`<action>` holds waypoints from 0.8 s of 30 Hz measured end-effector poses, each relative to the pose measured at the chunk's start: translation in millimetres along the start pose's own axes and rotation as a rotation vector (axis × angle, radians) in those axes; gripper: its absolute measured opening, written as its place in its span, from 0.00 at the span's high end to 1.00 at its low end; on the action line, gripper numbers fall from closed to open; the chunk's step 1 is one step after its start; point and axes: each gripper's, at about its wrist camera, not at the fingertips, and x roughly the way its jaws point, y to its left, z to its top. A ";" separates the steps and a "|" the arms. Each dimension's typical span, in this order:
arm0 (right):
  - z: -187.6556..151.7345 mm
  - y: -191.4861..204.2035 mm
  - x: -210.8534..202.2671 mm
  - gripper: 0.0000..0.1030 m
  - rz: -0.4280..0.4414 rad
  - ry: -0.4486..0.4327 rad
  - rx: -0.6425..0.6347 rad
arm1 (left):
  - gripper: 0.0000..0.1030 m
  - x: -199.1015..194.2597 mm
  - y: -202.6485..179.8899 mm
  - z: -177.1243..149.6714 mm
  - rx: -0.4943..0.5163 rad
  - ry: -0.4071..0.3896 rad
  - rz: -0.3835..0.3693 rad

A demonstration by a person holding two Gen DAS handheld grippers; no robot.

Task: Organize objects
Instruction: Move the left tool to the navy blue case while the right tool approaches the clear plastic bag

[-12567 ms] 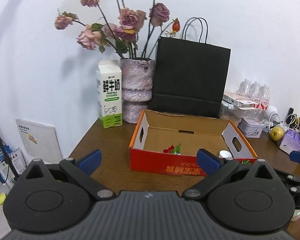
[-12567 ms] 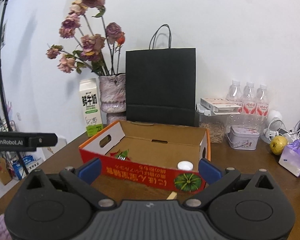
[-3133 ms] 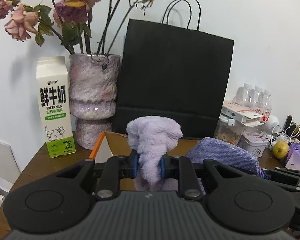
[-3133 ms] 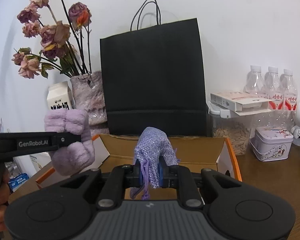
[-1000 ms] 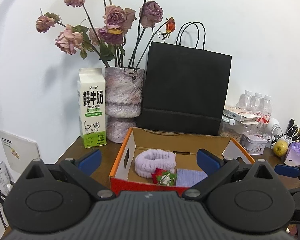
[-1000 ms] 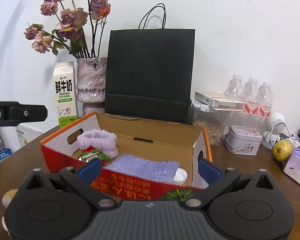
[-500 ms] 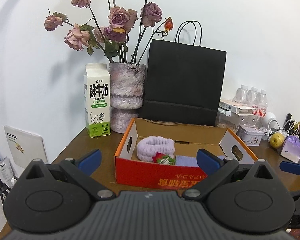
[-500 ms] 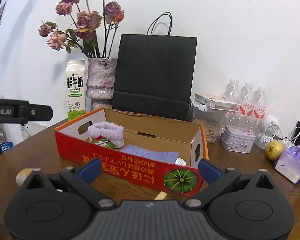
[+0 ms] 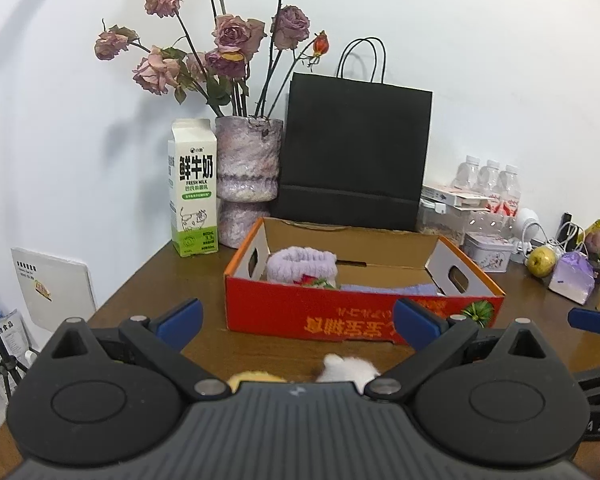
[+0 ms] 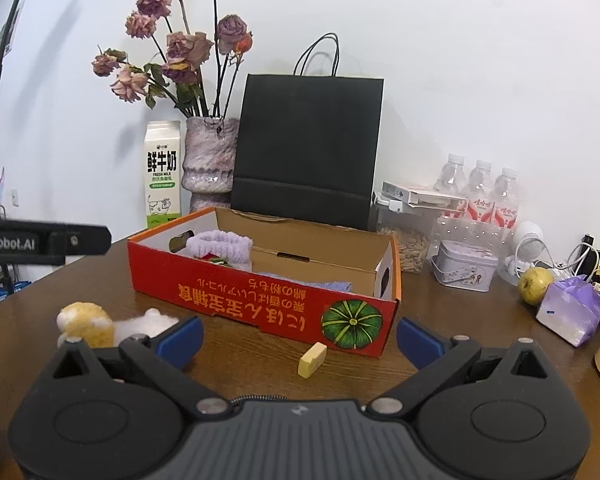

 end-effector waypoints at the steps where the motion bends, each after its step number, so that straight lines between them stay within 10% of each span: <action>1: -1.2 -0.2 -3.6 0.00 0.000 -0.007 -0.001 | 0.00 -1.9 -1.2 -2.4 0.001 0.001 -0.001; 24: -43.7 -17.7 -77.0 0.00 0.030 -0.016 0.003 | 0.00 -39.5 -18.2 -41.4 -0.017 0.063 0.010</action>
